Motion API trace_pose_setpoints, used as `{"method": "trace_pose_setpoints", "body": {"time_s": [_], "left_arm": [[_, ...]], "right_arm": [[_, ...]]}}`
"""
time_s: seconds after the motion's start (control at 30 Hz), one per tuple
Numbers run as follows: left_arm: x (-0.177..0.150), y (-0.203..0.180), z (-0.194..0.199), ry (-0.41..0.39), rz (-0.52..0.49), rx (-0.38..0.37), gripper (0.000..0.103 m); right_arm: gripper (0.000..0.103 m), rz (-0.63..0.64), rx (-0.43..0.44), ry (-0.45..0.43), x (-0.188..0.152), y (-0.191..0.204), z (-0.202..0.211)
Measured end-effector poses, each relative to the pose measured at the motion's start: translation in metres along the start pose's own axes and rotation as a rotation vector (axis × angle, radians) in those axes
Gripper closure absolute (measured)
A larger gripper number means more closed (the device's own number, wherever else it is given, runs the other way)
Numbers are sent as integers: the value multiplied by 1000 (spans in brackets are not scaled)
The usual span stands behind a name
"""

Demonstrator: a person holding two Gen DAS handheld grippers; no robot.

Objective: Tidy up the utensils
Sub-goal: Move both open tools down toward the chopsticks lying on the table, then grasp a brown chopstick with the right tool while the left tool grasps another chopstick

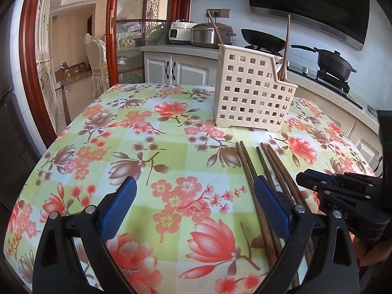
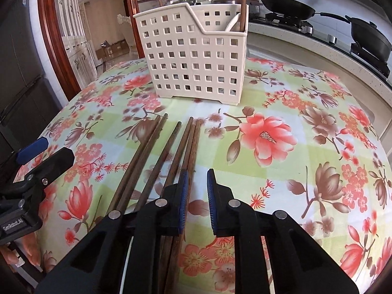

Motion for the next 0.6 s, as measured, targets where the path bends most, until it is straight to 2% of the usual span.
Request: {"method": "trace_pose_setpoints", "body": {"time_s": [0.6], "left_arm": [[-4,5,-2,11,15,-13,10]], "right_arm": [[92,76,-86,42,7,9,-24]]}}
Point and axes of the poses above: each gripper's, at about its wrist camera, not at the fingertips, and z roughly against the way its jaws point, y to its left, x to its top, the point moved 10 cm from there along -z, roughly the way its jaws point, and after that the axes turned 12 degrees about -z, right-handed, at the moved point
